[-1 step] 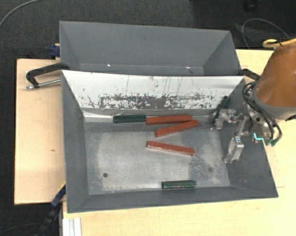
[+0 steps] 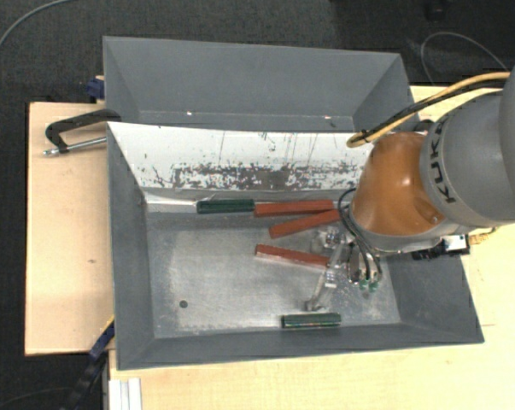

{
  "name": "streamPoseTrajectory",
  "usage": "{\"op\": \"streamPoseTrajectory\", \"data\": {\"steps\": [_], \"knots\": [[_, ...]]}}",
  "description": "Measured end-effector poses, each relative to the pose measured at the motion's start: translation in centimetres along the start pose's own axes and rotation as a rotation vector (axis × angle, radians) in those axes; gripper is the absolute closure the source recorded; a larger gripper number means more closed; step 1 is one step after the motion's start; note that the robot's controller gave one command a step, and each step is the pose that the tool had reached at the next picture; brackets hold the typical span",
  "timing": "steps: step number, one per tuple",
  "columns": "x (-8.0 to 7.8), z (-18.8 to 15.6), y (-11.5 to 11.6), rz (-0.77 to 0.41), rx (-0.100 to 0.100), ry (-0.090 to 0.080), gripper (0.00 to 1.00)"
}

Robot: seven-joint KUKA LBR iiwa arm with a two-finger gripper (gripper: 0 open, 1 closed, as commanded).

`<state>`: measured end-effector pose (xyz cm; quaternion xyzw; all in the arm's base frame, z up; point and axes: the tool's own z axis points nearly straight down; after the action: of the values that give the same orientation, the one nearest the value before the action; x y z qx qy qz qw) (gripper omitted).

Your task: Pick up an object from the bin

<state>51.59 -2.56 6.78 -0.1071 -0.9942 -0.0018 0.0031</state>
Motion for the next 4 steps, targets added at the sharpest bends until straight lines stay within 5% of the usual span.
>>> {"op": "streamPoseTrajectory", "data": {"steps": [1,2,3,4], "knots": [[2.4,-3.2,2.4,0.208,0.001,-0.005,0.0],[0.8,-3.3,-1.5,0.459,0.0,-0.011,0.0],[1.8,-0.1,3.1,0.431,0.0,-0.003,0.0],[1.7,-0.1,3.1,0.43,0.001,-0.006,0.0]]}}
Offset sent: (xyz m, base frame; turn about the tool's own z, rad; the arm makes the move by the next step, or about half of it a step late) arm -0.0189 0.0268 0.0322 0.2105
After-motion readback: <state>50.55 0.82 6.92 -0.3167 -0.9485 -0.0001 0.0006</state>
